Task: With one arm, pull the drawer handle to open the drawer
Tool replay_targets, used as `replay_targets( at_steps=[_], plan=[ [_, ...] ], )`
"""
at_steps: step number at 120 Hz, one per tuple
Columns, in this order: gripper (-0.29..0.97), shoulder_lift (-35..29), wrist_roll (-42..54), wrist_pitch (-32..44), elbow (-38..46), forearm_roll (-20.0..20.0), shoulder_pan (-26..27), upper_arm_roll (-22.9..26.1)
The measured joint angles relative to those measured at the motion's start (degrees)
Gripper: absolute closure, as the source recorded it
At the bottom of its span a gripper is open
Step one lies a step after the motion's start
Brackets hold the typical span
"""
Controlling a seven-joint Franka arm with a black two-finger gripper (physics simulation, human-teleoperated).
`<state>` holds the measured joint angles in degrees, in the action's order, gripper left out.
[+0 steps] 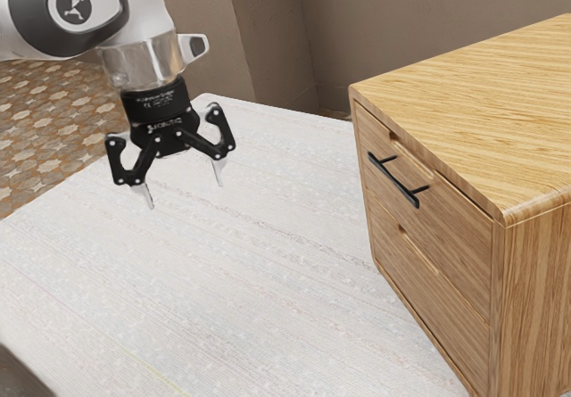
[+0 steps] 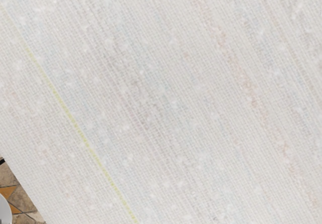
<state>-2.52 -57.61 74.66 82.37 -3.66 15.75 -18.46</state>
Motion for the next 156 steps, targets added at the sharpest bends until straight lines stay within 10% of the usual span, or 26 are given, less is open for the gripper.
replay_targets(
  at_steps=[106, 156],
  plan=[
    [0.00, -3.2, -28.8, 4.2, -10.2, 5.2, 0.4, 0.3],
    [0.00, -4.3, -29.7, 13.8, -6.1, 3.4, 0.5, 9.4]
  ],
)
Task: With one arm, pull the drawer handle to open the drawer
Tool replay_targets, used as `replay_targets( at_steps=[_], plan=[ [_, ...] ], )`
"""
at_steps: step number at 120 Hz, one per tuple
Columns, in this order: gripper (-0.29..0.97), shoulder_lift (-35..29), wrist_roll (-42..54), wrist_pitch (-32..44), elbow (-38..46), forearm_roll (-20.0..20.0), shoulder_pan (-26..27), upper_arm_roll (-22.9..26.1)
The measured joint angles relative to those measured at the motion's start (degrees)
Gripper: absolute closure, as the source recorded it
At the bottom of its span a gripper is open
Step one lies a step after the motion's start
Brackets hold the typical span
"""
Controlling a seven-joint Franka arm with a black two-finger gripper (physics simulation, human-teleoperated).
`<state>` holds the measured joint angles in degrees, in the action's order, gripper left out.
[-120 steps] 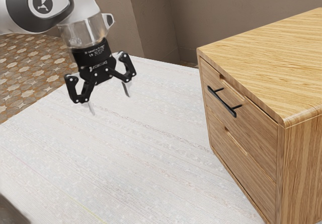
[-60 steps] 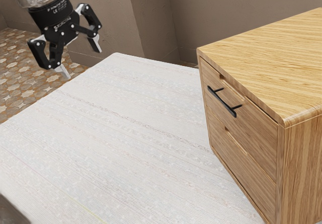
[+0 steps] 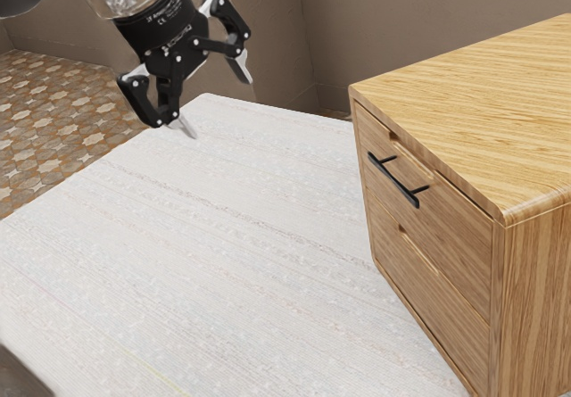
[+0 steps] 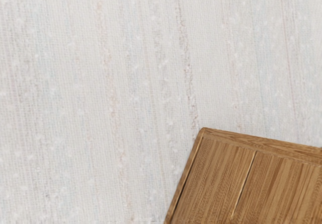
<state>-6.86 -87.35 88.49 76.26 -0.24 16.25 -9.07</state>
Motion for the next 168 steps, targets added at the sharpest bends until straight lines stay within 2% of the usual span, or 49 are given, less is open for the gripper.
replay_targets(
  at_steps=[46, 84, 132, 168],
  plan=[
    [0.00, -1.7, -1.3, 0.3, 1.4, 0.3, 0.0, 3.5],
    [0.04, -3.2, 1.1, 9.6, 10.1, -1.3, 0.1, 4.3],
    [0.07, -4.6, 4.8, 16.8, 16.1, -3.2, 0.4, 5.0],
    [0.17, -6.0, 7.8, 22.1, 19.9, -4.6, 1.1, 5.0]
  ],
)
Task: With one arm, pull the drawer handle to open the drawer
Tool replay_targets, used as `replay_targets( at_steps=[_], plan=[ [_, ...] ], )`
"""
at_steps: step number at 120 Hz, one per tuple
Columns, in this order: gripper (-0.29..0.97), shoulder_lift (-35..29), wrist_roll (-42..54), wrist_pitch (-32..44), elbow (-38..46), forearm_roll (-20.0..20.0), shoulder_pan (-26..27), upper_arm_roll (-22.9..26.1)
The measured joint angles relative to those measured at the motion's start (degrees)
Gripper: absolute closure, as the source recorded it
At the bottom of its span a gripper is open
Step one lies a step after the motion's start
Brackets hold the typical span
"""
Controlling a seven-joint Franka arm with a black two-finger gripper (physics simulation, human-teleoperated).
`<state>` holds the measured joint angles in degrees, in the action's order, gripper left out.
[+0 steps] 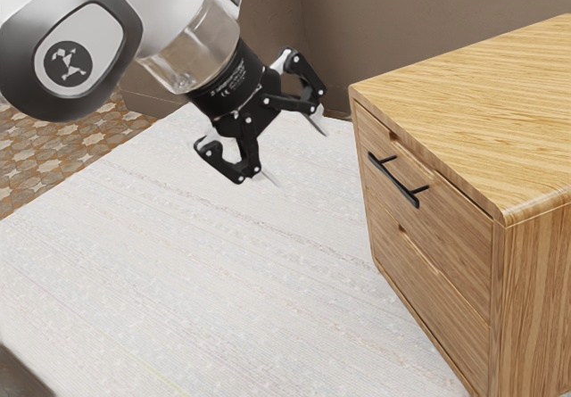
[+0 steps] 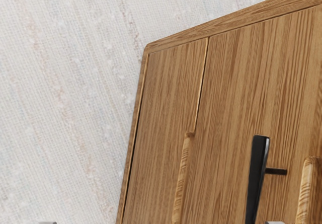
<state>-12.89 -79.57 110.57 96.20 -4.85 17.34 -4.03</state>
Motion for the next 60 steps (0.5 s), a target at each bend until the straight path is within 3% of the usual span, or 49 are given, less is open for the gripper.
replay_targets(
  at_steps=[60],
  plan=[
    [0.23, 2.4, 4.5, 6.3, 2.6, -2.5, 0.5, -0.6]
  ],
)
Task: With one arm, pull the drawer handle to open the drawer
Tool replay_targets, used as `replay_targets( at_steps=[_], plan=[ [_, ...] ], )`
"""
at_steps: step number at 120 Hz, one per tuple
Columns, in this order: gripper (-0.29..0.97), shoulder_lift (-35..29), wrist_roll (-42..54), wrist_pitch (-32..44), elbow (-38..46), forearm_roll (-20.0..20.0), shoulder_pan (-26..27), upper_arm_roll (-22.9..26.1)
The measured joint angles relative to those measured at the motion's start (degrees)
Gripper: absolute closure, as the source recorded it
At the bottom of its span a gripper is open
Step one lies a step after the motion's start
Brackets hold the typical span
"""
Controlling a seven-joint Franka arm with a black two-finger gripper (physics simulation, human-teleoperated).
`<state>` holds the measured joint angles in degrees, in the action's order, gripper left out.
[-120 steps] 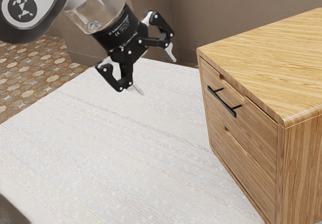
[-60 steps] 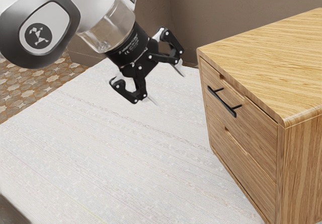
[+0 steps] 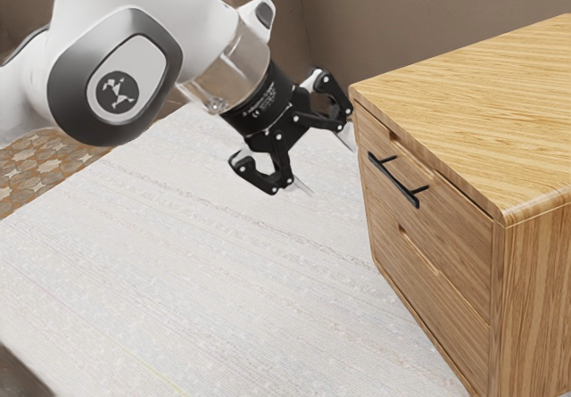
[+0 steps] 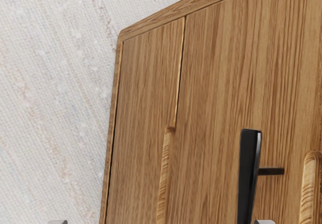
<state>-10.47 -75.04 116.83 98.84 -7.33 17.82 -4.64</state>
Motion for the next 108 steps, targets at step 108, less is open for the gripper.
replay_targets(
  at_steps=[108],
  plan=[
    [0.30, 2.1, 4.5, 4.5, 0.2, -3.2, 0.4, 0.3]
  ],
)
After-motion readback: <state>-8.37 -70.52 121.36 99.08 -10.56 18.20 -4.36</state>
